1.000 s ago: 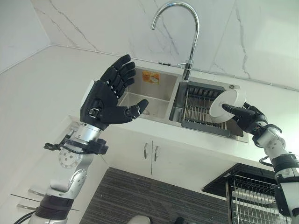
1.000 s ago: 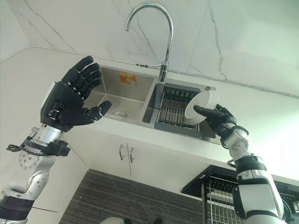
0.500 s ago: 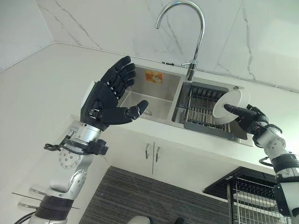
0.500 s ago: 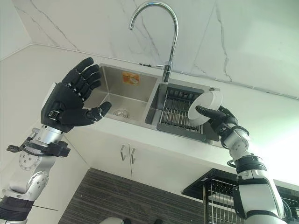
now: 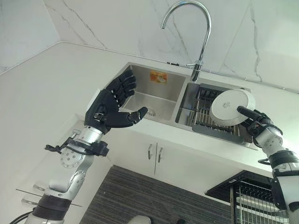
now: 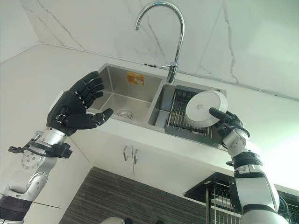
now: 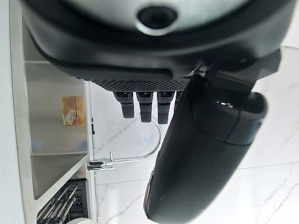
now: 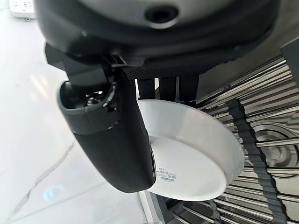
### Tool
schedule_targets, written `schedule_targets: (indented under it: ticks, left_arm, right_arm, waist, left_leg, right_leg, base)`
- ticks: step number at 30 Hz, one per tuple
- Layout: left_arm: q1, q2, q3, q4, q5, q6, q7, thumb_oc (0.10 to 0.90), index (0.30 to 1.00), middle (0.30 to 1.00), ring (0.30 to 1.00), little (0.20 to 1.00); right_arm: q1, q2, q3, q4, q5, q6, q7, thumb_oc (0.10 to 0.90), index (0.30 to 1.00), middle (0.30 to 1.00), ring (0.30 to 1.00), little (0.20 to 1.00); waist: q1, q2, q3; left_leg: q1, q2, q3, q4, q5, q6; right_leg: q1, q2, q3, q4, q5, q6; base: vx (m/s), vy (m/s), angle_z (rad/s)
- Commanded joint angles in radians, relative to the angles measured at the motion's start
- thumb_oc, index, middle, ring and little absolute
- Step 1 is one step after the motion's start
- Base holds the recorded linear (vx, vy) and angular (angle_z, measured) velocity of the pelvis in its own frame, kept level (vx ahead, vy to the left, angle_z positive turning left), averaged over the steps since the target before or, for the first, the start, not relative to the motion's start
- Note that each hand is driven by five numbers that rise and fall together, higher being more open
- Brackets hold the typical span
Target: Place the dishes in the dishwasher.
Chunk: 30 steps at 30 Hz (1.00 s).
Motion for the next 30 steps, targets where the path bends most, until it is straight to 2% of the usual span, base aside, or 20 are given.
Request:
schedule_targets:
  ticks: [1, 7, 11, 12, 14, 16, 19, 22, 25, 27, 29, 30]
  left_arm:
    - [-0.043, 0.024, 0.039, -0.093, 0.001, -0.101, -0.004, 0.8, 0.9, 0.9, 0.9, 0.9]
    - [-0.019, 0.004, 0.032, -0.093, -0.007, -0.134, -0.023, 0.8, 0.9, 0.9, 0.9, 0.9]
    - [0.007, -0.011, 0.04, -0.101, -0.02, -0.16, -0.05, 0.8, 0.9, 0.9, 0.9, 0.9]
    - [0.024, -0.022, 0.048, -0.106, -0.024, -0.183, -0.06, 0.8, 0.9, 0.9, 0.9, 0.9]
    - [0.034, -0.036, 0.055, -0.111, -0.033, -0.206, -0.063, 0.8, 0.9, 0.9, 0.9, 0.9]
    - [0.044, -0.053, 0.069, -0.122, -0.028, -0.236, -0.07, 0.8, 0.9, 0.9, 0.9, 0.9]
    - [0.055, -0.069, 0.081, -0.131, -0.027, -0.245, -0.078, 0.8, 0.9, 0.9, 0.9, 0.9]
    - [0.058, -0.094, 0.09, -0.152, -0.019, -0.238, -0.088, 0.8, 0.9, 0.9, 0.9, 0.9]
    - [0.066, -0.124, 0.097, -0.188, 0.001, -0.209, -0.111, 0.8, 0.9, 0.9, 0.9, 0.9]
    - [0.073, -0.127, 0.108, -0.205, 0.01, -0.204, -0.131, 0.8, 0.9, 0.9, 0.9, 0.9]
    - [0.072, -0.118, 0.11, -0.218, 0.019, -0.202, -0.134, 0.8, 0.9, 0.9, 0.9, 0.9]
    - [0.069, -0.111, 0.114, -0.222, 0.018, -0.202, -0.129, 0.8, 0.9, 0.9, 0.9, 0.9]
  right_arm:
    - [-0.088, -0.047, 0.012, -0.084, 0.0, -0.178, 0.014, 0.4, 0.3, 0.3, 0.3, 0.3]
    - [-0.069, -0.048, -0.02, -0.175, 0.038, -0.292, 0.029, 0.4, 0.3, 0.3, 0.3, 0.3]
    - [-0.051, -0.057, -0.05, -0.302, 0.074, -0.354, 0.071, 0.4, 0.3, 0.3, 0.3, 0.3]
    - [-0.028, -0.055, -0.068, -0.415, 0.067, -0.405, 0.056, 0.4, 0.3, 0.3, 0.3, 0.3]
    - [0.007, -0.039, -0.09, -0.541, 0.056, -0.438, 0.046, 0.4, 0.3, 0.3, 0.3, 0.3]
    - [0.062, -0.007, -0.12, -0.742, 0.027, -0.474, 0.025, 0.4, 0.3, 0.3, 0.3, 0.3]
    - [0.113, 0.016, -0.148, -0.9, -0.114, -0.507, -0.067, 0.4, 0.3, 0.3, 0.3, 0.3]
    - [0.188, 0.083, -0.17, -1.08, -0.207, -0.537, -0.122, 0.4, 0.3, 0.3, 0.3, 0.3]
    - [0.346, 0.174, -0.213, -1.28, -0.195, -0.552, -0.074, 0.4, 0.3, 0.3, 0.3, 0.3]
    - [0.386, 0.185, -0.233, -1.335, -0.19, -0.531, -0.053, 0.4, 0.3, 0.3, 0.3, 0.3]
    - [0.404, 0.196, -0.236, -1.347, -0.185, -0.545, -0.04, 0.4, 0.3, 0.3, 0.3, 0.3]
    - [0.412, 0.202, -0.239, -1.358, -0.169, -0.55, -0.032, 0.4, 0.3, 0.3, 0.3, 0.3]
  waist:
    - [0.007, 0.009, -0.096]
    - [-0.003, 0.009, -0.1]
    - [-0.013, 0.003, -0.101]
    - [-0.02, 0.001, -0.102]
    - [-0.031, -0.001, -0.102]
    - [-0.049, -0.005, -0.102]
    - [-0.065, -0.008, -0.1]
    - [-0.083, -0.008, -0.092]
    - [-0.118, -0.011, -0.077]
    - [-0.132, -0.014, -0.067]
    - [-0.138, -0.019, -0.054]
    - [-0.136, -0.027, -0.047]
  left_leg:
    - [-0.017, 0.068, 0.098, 0.055, -0.068, -0.063]
    - [-0.019, 0.068, 0.106, 0.055, -0.072, -0.061]
    - [-0.021, 0.064, 0.106, 0.055, -0.077, -0.057]
    - [-0.023, 0.058, 0.104, 0.055, -0.081, -0.054]
    - [-0.022, 0.051, 0.103, 0.055, -0.085, -0.049]
    - [-0.02, 0.043, 0.109, 0.055, -0.091, -0.04]
    - [-0.018, 0.034, 0.116, 0.055, -0.096, -0.031]
    - [-0.02, 0.022, 0.117, 0.055, -0.103, -0.019]
    - [-0.027, -0.015, 0.098, 0.055, -0.114, 0.002]
    - [-0.027, -0.015, 0.111, 0.055, -0.118, 0.005]
    - [-0.029, -0.009, 0.126, 0.055, -0.12, 0.006]
    - [-0.031, -0.005, 0.139, 0.055, -0.122, 0.007]
  right_leg:
    - [0.017, -0.001, 0.059, 0.109, -0.148, 0.038]
    - [0.004, 0.004, 0.075, 0.109, -0.143, 0.041]
    - [-0.007, 0.008, 0.092, 0.109, -0.139, 0.045]
    - [-0.015, 0.012, 0.103, 0.109, -0.138, 0.047]
    - [-0.02, 0.016, 0.116, 0.109, -0.134, 0.05]
    - [-0.03, 0.019, 0.138, 0.109, -0.127, 0.055]
    - [-0.039, 0.02, 0.161, 0.109, -0.119, 0.061]
    - [-0.053, 0.018, 0.187, 0.109, -0.105, 0.072]
    - [-0.105, 0.016, 0.249, 0.109, -0.054, 0.108]
    - [-0.138, 0.011, 0.263, 0.109, -0.026, 0.124]
    - [-0.166, 0.001, 0.255, 0.109, -0.002, 0.134]
    - [-0.173, -0.016, 0.221, 0.109, 0.019, 0.146]
  base:
    - [-0.1, 0.06, 0.0]
    - [-0.11, 0.087, -0.03]
    - [-0.13, 0.117, -0.07]
    - [-0.15, 0.163, -0.09]
    - [-0.13, 0.174, -0.2]
    - [-0.09, 0.203, -0.28]
    - [-0.05, 0.156, -0.23]
    - [-0.05, 0.169, -0.32]
    - [-0.02, 0.245, -0.54]
    - [0.03, 0.12, -0.58]
    - [-0.04, 0.011, -0.61]
    - [-0.09, -0.045, -0.51]
